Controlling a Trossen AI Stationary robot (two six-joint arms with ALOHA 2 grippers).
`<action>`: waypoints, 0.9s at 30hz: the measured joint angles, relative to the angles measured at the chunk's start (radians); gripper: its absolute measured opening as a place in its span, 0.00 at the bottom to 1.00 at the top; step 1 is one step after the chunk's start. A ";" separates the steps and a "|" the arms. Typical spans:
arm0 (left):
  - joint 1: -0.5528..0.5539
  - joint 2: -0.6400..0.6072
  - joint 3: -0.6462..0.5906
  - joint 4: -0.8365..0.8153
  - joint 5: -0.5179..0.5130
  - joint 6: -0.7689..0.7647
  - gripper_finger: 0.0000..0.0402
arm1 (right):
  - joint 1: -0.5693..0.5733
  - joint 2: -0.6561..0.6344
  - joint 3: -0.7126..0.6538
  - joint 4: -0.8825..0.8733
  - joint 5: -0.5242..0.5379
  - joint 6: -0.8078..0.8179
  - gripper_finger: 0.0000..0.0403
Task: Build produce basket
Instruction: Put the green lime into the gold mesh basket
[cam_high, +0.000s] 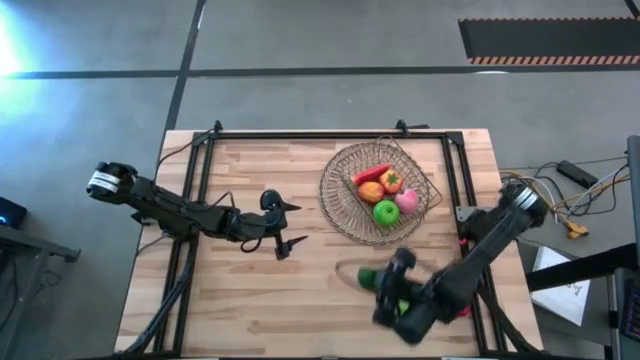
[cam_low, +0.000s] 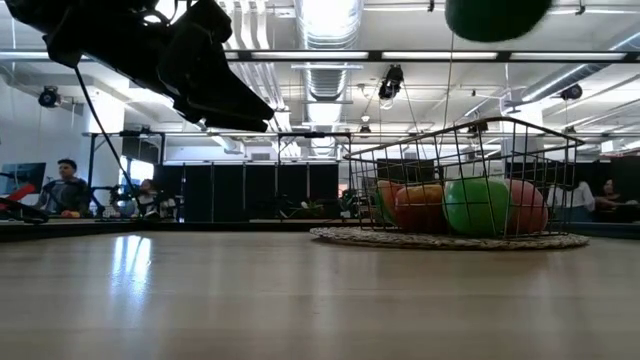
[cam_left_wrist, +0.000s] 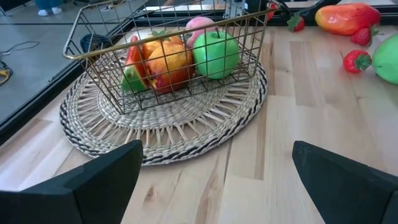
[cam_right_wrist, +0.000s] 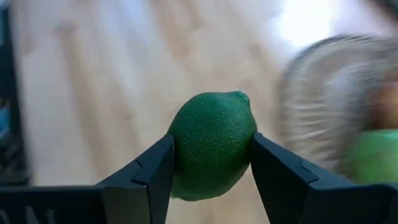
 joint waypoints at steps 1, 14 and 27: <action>0.000 0.000 0.000 0.000 0.000 0.000 0.99 | -0.020 -0.033 0.000 -0.047 0.014 0.019 0.44; 0.000 0.000 -0.001 0.003 0.000 0.000 0.99 | -0.554 -0.313 -0.180 -0.434 -0.319 0.076 0.44; 0.000 0.000 -0.004 -0.001 0.000 0.000 0.99 | -0.842 -0.359 -0.437 -0.248 -0.547 -0.102 0.44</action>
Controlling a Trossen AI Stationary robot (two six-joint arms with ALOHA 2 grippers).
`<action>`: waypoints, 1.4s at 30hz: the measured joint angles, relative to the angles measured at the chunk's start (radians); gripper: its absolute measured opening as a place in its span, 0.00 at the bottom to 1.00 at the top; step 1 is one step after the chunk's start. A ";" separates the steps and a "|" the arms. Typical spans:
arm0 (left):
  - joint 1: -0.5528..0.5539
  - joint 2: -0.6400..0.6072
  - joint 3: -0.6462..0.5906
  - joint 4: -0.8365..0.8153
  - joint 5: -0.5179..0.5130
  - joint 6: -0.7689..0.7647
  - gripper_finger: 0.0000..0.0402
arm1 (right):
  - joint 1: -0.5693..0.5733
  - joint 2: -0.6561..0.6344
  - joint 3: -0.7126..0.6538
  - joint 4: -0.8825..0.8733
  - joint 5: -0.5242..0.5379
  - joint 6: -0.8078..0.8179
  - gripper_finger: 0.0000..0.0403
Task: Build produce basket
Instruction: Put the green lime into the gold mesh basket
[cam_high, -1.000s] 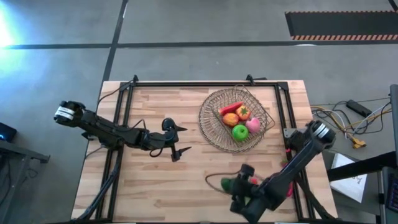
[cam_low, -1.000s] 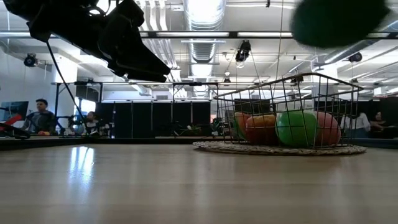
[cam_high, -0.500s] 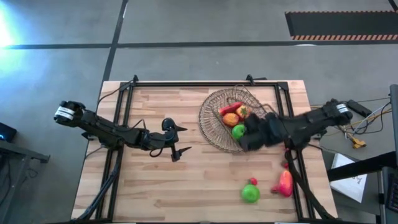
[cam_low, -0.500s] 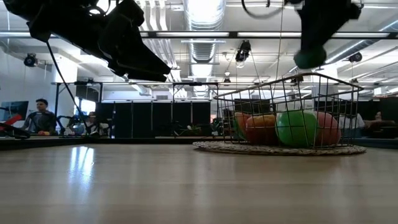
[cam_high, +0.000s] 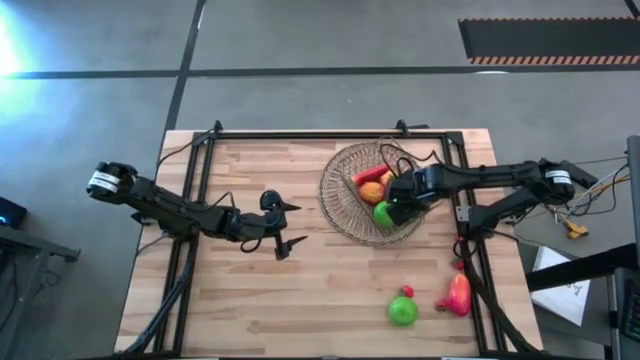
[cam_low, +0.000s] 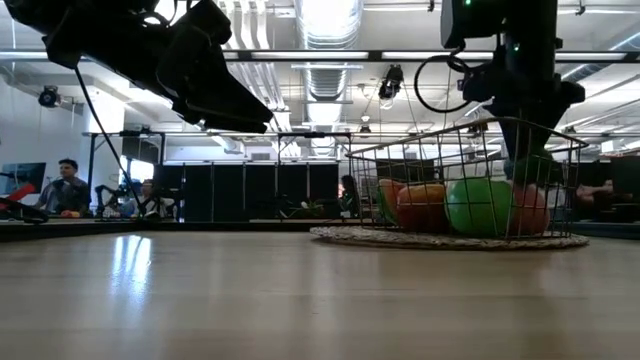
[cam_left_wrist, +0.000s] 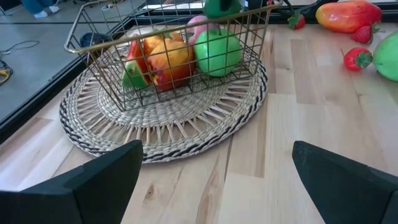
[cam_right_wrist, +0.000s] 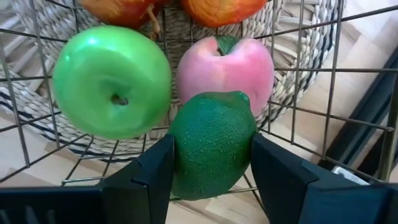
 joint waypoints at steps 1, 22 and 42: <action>0.000 0.000 0.000 0.000 0.000 0.000 0.99 | -0.002 0.002 -0.002 0.000 -0.001 -0.004 0.44; 0.000 0.000 0.000 -0.006 0.000 0.000 0.99 | 0.000 0.009 0.041 0.018 0.002 -0.119 0.69; 0.000 0.000 0.000 -0.004 0.000 0.000 0.99 | 0.000 -0.021 0.054 0.060 0.003 -0.152 0.12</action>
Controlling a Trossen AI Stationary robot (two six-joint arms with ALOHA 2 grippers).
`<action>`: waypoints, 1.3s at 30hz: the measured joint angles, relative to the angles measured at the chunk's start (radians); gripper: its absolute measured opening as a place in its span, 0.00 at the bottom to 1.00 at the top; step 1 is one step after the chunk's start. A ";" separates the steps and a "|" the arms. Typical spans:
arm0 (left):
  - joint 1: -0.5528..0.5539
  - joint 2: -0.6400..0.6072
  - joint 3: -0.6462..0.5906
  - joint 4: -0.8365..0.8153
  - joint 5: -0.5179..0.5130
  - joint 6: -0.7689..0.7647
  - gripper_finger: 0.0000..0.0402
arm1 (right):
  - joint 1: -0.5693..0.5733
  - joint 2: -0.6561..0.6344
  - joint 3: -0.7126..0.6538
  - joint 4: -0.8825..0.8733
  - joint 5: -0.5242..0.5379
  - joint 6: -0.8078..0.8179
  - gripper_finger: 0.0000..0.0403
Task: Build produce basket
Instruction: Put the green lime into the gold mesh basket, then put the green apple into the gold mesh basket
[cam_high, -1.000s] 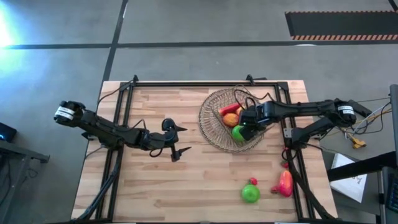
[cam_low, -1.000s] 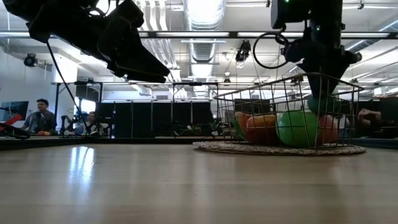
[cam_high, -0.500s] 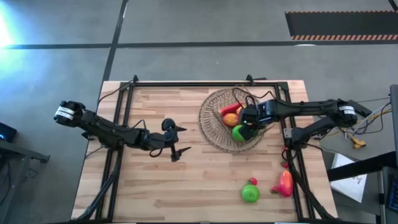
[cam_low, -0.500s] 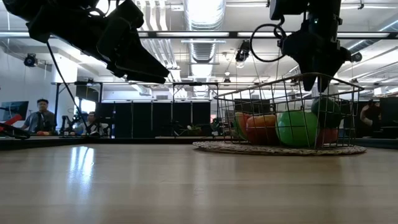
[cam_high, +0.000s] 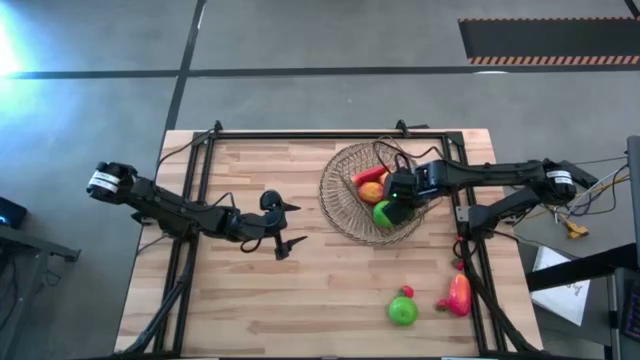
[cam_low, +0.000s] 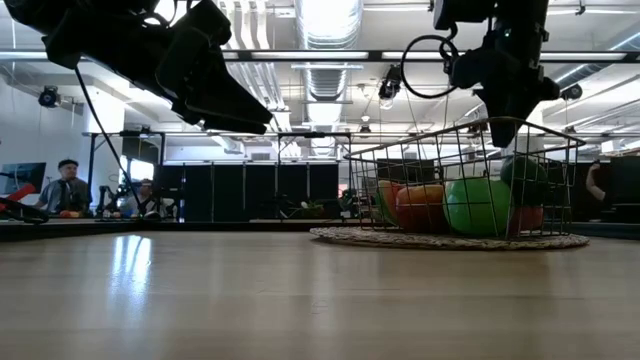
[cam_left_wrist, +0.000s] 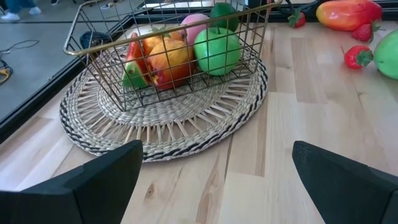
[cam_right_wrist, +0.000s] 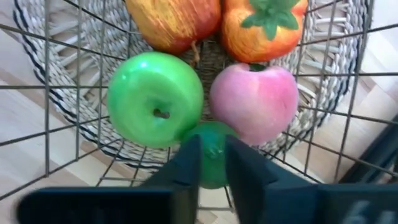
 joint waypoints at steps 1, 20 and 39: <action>0.000 0.000 0.000 0.000 0.000 0.000 0.99 | 0.000 0.000 -0.004 0.009 0.000 0.000 0.08; 0.000 0.000 0.000 0.000 0.000 0.000 0.99 | 0.005 -0.015 -0.124 0.074 0.014 -0.019 0.03; 0.000 0.000 -0.007 -0.005 0.000 -0.025 0.99 | 0.714 0.037 0.120 0.188 0.469 0.193 0.03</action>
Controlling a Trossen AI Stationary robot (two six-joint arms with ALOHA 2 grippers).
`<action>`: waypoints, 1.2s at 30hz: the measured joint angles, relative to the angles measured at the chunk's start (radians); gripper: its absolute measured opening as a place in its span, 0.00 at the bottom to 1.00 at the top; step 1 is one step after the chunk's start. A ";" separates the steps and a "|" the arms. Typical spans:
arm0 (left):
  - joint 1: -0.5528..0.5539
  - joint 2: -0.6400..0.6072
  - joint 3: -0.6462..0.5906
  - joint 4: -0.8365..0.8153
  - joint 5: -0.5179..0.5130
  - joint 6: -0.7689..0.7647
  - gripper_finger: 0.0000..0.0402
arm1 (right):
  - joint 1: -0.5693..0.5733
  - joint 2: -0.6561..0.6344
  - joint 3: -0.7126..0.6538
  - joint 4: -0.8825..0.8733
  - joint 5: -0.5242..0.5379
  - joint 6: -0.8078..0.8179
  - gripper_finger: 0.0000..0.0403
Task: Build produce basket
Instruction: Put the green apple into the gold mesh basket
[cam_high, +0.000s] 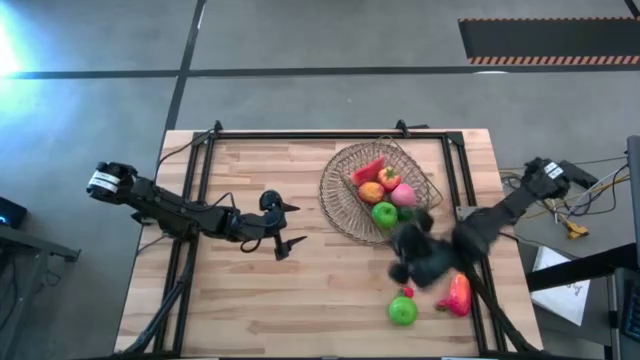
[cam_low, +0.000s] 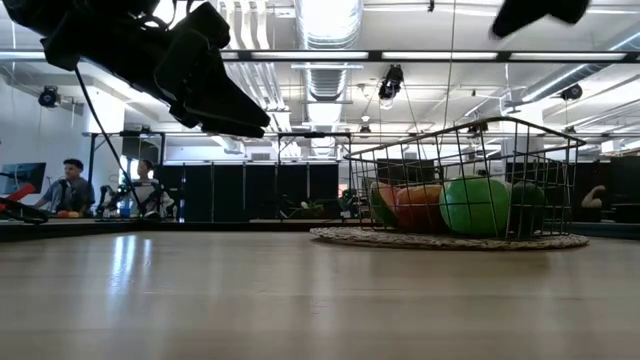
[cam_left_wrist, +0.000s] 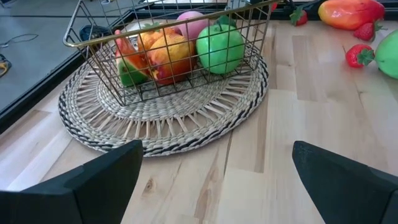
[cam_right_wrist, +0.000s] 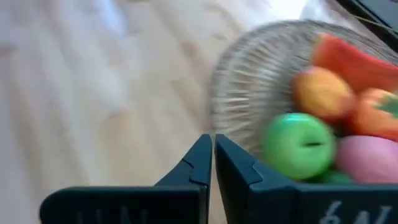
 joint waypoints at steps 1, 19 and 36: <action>0.000 0.000 -0.001 0.000 0.000 0.000 0.99 | 0.055 0.021 0.008 0.007 0.026 0.022 0.03; 0.000 0.000 -0.002 0.010 0.000 0.001 0.99 | 0.368 0.494 0.220 -0.050 -0.040 0.203 0.03; 0.001 0.000 -0.002 0.010 0.000 0.002 0.99 | 0.346 0.533 0.435 -0.212 -0.183 0.228 0.38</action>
